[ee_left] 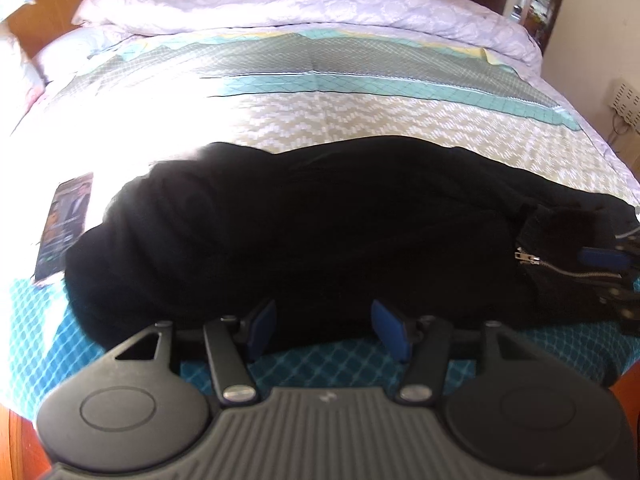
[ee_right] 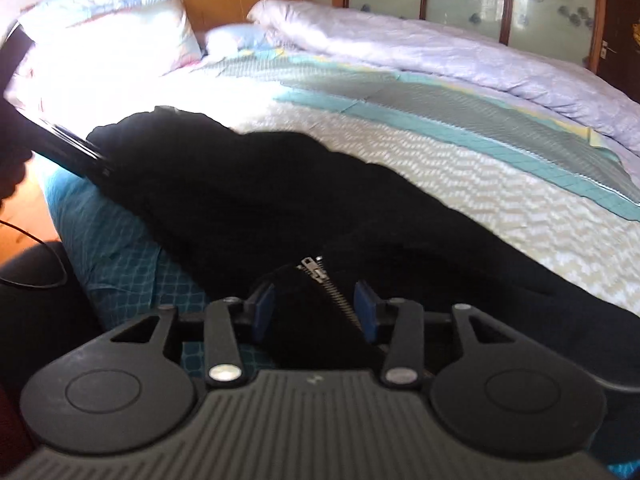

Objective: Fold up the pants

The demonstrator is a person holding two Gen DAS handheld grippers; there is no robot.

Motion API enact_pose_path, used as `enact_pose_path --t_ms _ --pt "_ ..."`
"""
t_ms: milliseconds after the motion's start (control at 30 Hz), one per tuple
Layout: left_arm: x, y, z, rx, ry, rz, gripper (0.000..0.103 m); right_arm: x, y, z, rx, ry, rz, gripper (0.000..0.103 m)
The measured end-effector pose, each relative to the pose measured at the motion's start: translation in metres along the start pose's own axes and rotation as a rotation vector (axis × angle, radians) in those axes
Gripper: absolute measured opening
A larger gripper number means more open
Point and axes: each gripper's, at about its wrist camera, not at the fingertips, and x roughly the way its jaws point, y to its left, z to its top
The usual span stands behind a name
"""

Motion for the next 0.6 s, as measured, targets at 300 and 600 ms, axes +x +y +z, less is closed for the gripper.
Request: enact_pose_path --t_ms 300,600 --pt "0.001 0.028 -0.016 -0.110 0.023 0.027 0.055 0.026 0.023 0.008 0.025 0.071 0.040 0.056" --pt "0.006 0.035 -0.023 -0.130 0.028 0.017 0.055 0.014 -0.037 0.013 0.470 0.070 0.122 0.020"
